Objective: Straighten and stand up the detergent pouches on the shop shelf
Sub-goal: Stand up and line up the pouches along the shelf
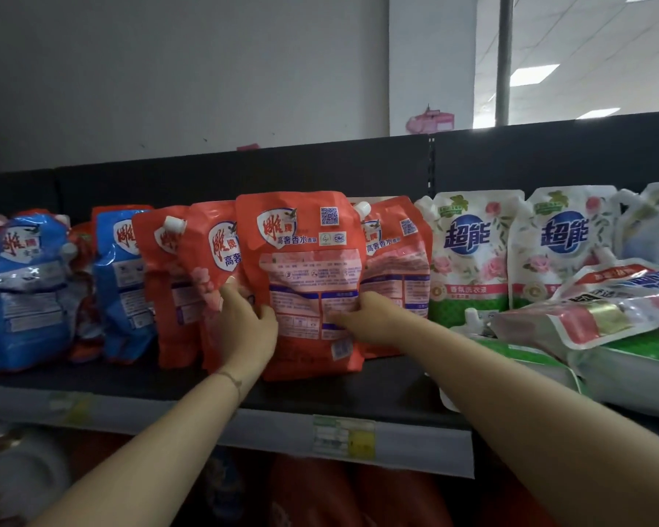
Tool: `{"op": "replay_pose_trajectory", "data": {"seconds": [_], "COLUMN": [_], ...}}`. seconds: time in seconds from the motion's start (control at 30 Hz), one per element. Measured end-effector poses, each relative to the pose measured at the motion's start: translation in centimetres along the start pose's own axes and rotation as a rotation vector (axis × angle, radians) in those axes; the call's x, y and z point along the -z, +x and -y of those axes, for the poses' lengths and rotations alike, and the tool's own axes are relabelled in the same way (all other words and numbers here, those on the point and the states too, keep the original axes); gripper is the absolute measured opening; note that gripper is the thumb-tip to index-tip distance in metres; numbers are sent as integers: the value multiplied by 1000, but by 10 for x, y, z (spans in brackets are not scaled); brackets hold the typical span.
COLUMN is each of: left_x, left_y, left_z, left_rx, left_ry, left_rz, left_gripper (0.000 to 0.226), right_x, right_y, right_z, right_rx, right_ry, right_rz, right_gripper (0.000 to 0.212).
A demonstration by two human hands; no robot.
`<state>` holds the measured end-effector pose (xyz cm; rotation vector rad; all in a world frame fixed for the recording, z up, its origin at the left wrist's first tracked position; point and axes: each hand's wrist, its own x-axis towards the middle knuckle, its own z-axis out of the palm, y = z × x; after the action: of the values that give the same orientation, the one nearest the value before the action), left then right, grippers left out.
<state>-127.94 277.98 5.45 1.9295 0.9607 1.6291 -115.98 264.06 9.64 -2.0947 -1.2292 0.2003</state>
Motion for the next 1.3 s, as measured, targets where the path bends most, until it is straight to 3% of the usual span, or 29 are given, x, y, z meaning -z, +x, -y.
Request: {"op": "replay_pose_trajectory", "data": {"seconds": [0.17,0.3,0.47,0.67,0.8,0.93,1.03,1.13,1.2,1.3], "left_x": [10,4,-22,-72,-110,-135,-144,-157,-164,-168], "left_y": [-29,-44,-54,-57,-63,-69,-73,-72,-73,-73], "left_z": [-7,-35,-66,-94,-109,-116,-122,-129,-130,-126], "left_rx": [-306,-581,-634,-440,-161,221,283,229,234,398], "left_ry": [-52,28,50,75,79,-35,-43,77,98,-48], "left_rz": [85,263,514,810,966,1093,1093,1106,1110,1102], "left_gripper": [19,15,7,13,28,24,15,32,22,12], "right_x": [30,49,68,98,115,124,124,115,109,109], "right_y": [-19,-29,-43,-64,-74,-80,-83,-85,-85,-83], "right_z": [1,-4,-19,-50,-78,-97,-99,-99,-101,-105], "right_rx": [30,59,118,31,-115,-152,-124,-117,-111,-111], "right_ry": [-176,-292,-424,-553,-687,-715,-736,-827,-877,-867], "right_rz": [5,-77,-182,-274,-314,-281,-240,-171,-128,-94], "right_gripper": [34,45,38,30,29,26,28,33,35,42]}}
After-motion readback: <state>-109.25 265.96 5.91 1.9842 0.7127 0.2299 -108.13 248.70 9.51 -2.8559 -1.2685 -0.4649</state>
